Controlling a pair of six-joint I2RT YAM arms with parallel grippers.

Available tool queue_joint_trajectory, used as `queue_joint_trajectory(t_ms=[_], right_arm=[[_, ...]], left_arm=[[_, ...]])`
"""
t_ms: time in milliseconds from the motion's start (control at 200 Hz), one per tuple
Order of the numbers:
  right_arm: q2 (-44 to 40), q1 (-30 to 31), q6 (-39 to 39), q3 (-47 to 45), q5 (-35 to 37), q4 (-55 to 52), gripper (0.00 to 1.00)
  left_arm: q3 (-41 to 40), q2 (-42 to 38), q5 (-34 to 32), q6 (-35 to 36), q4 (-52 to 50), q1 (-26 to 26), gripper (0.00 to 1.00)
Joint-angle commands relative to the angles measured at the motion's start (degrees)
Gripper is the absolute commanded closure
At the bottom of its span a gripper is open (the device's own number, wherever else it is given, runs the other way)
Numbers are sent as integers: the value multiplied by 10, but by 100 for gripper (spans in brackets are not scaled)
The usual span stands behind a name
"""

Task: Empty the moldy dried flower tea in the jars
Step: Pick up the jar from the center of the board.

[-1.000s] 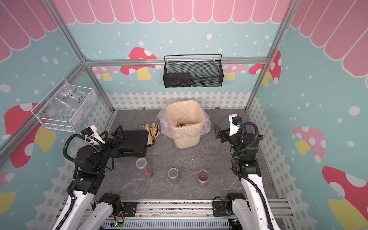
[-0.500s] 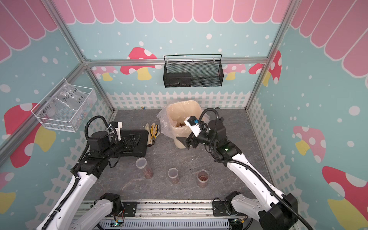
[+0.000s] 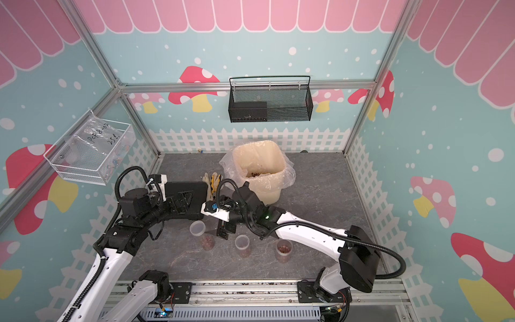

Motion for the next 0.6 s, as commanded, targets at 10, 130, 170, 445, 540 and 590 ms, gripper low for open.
queue_joint_trajectory(t_ms=[10,130,170,445,540,590], right_arm=[[34,14,-35,30,-7,20,0],[72,19,-26,51,-8,18,0],[83,19,-22,58,-10,16,1],[149,20,-9,105,-35,-16,11],[163,20,-5,111,-43,-17,17],[169,20,-3,114,-45,-17,20]], left_arm=[[-9,-14,-15,9,-12,-2,1],[-12,-21,-19,9,-11,-1,1],[-12,-21,-20,9,-11,-1,0],[-13,-21,-17,6,-11,0,0],[-14,-21,-16,6,-10,1,1],[-14,-21,-16,5,-10,1,1]])
